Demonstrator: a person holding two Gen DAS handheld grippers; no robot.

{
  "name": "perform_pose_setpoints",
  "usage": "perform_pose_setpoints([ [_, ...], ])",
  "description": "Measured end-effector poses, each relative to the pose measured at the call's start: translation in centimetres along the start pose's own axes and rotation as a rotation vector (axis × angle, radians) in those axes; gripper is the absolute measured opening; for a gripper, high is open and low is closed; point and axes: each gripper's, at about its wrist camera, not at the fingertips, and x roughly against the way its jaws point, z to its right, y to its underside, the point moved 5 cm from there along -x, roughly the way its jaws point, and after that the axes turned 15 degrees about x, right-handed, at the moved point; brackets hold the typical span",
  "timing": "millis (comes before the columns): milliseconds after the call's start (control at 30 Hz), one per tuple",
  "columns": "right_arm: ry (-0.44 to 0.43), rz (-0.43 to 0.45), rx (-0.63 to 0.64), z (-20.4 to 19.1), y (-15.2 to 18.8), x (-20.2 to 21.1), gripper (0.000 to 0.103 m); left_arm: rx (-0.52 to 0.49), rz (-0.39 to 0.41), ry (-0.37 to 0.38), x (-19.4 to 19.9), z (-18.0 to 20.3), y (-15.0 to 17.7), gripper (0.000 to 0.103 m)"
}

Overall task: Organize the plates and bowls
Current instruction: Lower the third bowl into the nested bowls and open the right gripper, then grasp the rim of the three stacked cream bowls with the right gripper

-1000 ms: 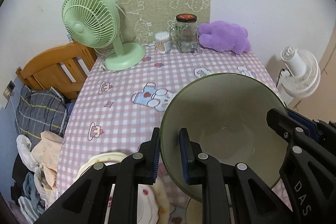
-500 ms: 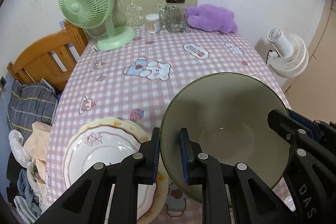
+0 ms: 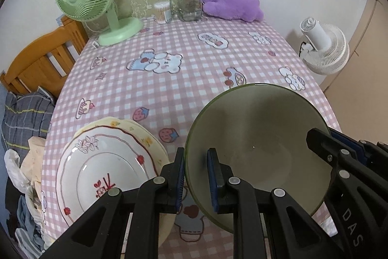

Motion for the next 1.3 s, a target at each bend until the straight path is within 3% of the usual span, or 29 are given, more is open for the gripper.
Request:
perform_pose_setpoints([
  [300,-0.013,-0.071,-0.014,0.4,1.3,-1.6,0.015,-0.009,-0.064,-0.011,-1.4,0.3,1.3,0.015],
  [500,0.01,-0.09,0.012,0.3,1.3,-2.0,0.015,-0.024,-0.052,-0.027,-1.3,0.4,1.4,0.015],
  [633,0.012,-0.1,0.015,0.2,1.4,-2.2,0.018,-0.039,-0.061,-0.017,-1.3,0.8,1.5,0.03],
  [700,-0.006,-0.107,0.013,0.1,1.3,-2.3,0.026,-0.041,-0.058,-0.018,-1.1,0.8,1.4,0.037],
  [767,-0.025,-0.105,0.012,-0.1,1.2,-2.3,0.039,-0.042,-0.056,-0.017,-1.0,0.7,1.5,0.041],
  [833,-0.02,-0.107,0.01,0.0,1.3,-2.3,0.062,-0.04,-0.052,-0.012,-0.9,0.5,1.7,0.051],
  [967,-0.018,-0.101,-0.024,0.4,1.5,-1.8,0.064,-0.016,-0.046,0.043,-0.3,0.0,1.5,0.069],
  [1033,-0.024,-0.091,-0.035,0.3,1.5,-1.6,0.064,-0.019,-0.046,0.086,-0.1,0.2,1.4,0.085],
  [1167,-0.044,-0.077,-0.063,0.6,1.6,-1.5,0.065,-0.019,-0.062,0.163,-0.3,0.5,1.6,0.086],
  [1300,-0.078,-0.111,-0.085,0.8,2.3,-2.6,0.065,0.028,-0.112,0.188,-1.7,0.2,2.2,0.086],
])
